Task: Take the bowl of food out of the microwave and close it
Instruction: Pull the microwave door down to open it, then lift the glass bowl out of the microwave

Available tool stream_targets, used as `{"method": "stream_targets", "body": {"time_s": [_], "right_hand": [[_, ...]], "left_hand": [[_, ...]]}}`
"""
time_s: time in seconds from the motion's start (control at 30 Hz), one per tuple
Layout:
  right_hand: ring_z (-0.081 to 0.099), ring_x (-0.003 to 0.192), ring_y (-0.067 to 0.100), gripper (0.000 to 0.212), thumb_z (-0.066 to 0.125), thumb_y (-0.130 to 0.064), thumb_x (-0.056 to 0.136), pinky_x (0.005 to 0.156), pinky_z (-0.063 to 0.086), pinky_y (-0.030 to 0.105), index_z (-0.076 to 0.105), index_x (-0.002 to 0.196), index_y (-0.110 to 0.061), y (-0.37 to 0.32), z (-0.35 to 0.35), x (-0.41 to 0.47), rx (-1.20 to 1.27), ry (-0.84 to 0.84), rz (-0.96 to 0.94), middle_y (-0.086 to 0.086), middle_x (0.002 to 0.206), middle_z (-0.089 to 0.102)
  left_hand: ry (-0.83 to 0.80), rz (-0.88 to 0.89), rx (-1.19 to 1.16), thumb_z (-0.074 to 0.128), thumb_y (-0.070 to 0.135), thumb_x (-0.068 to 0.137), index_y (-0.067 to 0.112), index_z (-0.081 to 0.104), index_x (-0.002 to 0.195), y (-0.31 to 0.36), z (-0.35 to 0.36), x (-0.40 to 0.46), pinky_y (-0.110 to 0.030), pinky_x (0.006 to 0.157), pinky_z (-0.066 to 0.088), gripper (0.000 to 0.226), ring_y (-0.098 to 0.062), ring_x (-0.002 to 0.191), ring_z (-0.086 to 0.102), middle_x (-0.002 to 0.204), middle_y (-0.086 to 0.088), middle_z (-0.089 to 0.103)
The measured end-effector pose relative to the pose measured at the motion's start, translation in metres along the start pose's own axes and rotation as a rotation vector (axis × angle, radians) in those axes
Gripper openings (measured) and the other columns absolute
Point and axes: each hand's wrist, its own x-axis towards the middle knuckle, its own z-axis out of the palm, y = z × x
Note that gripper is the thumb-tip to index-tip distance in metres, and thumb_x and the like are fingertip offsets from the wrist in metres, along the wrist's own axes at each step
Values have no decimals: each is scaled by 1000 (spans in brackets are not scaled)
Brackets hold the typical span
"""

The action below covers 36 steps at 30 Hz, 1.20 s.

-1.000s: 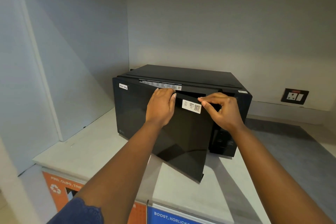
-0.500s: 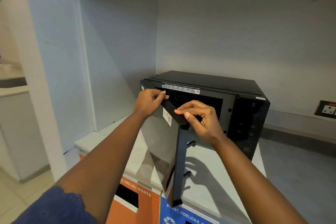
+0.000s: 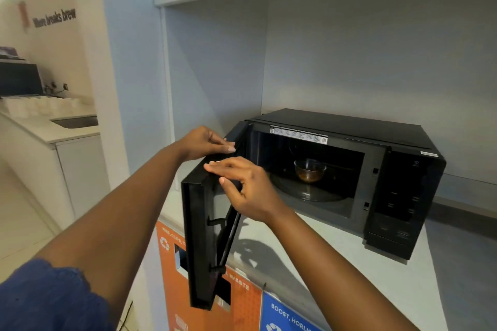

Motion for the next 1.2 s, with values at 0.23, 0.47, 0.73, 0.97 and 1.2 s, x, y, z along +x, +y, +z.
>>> {"method": "stream_targets", "body": {"time_s": [0.23,0.47,0.73,0.97,1.2], "right_hand": [[41,128,15,48,44,0,84,102,39,29,54,128,-17,-12,31,20,-43,-112,-1,4,132,56],[37,132,17,53,45,0,84,105,35,31,45,135,-17,-11,39,23,-76,-160,-12,4,139,49],[48,125,16,43,50,-6,88,105,33,21,51,130,-15,23,28,-14,41,-18,212,6,134,56],[61,99,10,29,51,-5,88,94,47,23,68,110,-13,79,2,-57,62,238,656,5,117,68],[63,106,22,28,47,-4,90,89,43,23,69,106,-11,136,-26,-90,56,429,955,9,114,70]], "left_hand": [[-96,-139,261,66,21,85,8,57,129,-4,-29,-3,-32,118,27,47,-17,136,43,143,-6,52],[-111,-214,444,66,23,85,13,55,132,4,-34,4,-32,117,29,49,-19,136,43,143,-3,52],[114,-224,834,59,30,88,9,66,120,22,-8,15,-37,100,47,39,-30,118,56,127,-12,64],[496,65,328,50,16,91,14,59,128,5,76,24,-38,103,47,38,-27,122,58,131,-10,63],[457,-325,-464,53,10,93,5,64,121,-33,157,63,-30,102,45,30,-29,115,61,125,-15,66]]}}
